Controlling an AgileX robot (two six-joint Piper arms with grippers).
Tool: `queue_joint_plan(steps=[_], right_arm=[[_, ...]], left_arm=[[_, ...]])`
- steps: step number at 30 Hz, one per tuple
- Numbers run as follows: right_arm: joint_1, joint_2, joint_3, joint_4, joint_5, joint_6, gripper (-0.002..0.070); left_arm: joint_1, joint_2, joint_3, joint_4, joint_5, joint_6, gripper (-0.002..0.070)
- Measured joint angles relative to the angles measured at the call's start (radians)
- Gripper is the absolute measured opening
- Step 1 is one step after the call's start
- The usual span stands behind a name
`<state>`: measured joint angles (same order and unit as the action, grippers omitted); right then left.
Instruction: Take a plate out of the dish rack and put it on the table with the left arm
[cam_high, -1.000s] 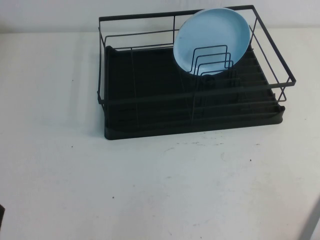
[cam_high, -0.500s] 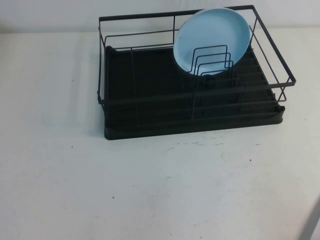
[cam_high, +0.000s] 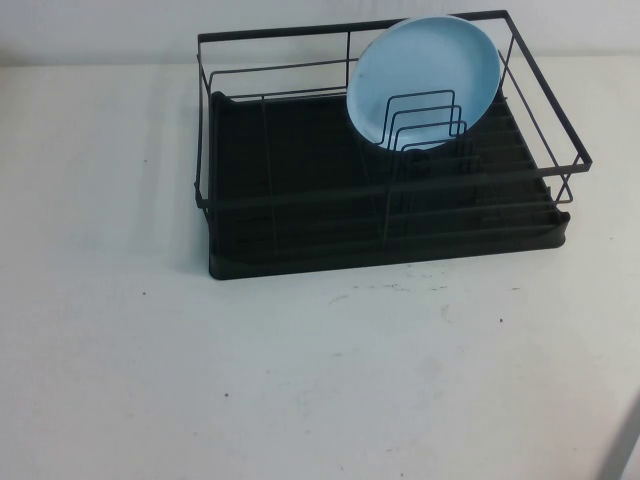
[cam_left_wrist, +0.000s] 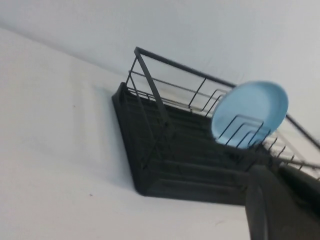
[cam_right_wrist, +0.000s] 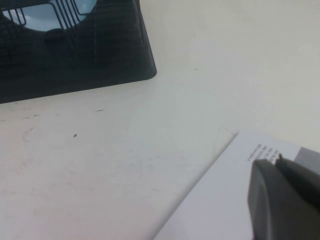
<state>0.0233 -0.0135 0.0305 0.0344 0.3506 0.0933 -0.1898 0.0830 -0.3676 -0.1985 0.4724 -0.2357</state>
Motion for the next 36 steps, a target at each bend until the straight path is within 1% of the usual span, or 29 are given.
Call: queue_joint_plan(steps=[4, 7, 10, 13, 17, 22, 26, 28, 30, 32, 33, 34, 36], right_arm=[[0.0, 0.0, 0.0, 0.0, 0.0, 0.0, -0.0021], [0.0, 0.0, 0.0, 0.0, 0.0, 0.0, -0.002], [0.0, 0.0, 0.0, 0.0, 0.0, 0.0, -0.002], [0.0, 0.0, 0.0, 0.0, 0.0, 0.0, -0.002], [0.0, 0.0, 0.0, 0.0, 0.0, 0.0, -0.002], [0.0, 0.0, 0.0, 0.0, 0.0, 0.0, -0.002], [0.0, 0.0, 0.0, 0.0, 0.0, 0.0, -0.002], [0.0, 0.0, 0.0, 0.0, 0.0, 0.0, -0.002], [0.0, 0.0, 0.0, 0.0, 0.0, 0.0, -0.002], [0.0, 0.0, 0.0, 0.0, 0.0, 0.0, -0.002], [0.0, 0.0, 0.0, 0.0, 0.0, 0.0, -0.002], [0.0, 0.0, 0.0, 0.0, 0.0, 0.0, -0.002], [0.0, 0.0, 0.0, 0.0, 0.0, 0.0, -0.002]], left_arm=[[-0.009, 0.191, -0.311, 0.036, 0.251, 0.284, -0.0003], [-0.009, 0.352, -0.497, 0.035, 0.375, 0.471, -0.0003], [-0.009, 0.525, -0.658, 0.003, 0.44, 0.626, -0.0003], [-0.009, 0.685, -0.819, -0.04, 0.464, 0.752, -0.0003], [-0.009, 0.901, -1.025, -0.068, 0.489, 0.833, -0.0003], [-0.009, 1.157, -1.277, -0.071, 0.508, 0.861, -0.0003], [-0.009, 1.312, -1.407, -0.123, 0.51, 0.912, 0.0006], [-0.009, 1.382, -1.444, -0.16, 0.5, 0.987, 0.0046], [-0.009, 1.441, -1.455, -0.198, 0.471, 1.065, 0.0125], [-0.009, 1.491, -1.459, -0.25, 0.439, 1.142, 0.0235], [-0.009, 1.519, -1.46, -0.29, 0.422, 1.168, 0.0306], [-0.009, 1.548, -1.46, -0.336, 0.405, 1.185, 0.0379], [-0.009, 1.597, -1.462, -0.435, 0.388, 1.201, 0.0493]])
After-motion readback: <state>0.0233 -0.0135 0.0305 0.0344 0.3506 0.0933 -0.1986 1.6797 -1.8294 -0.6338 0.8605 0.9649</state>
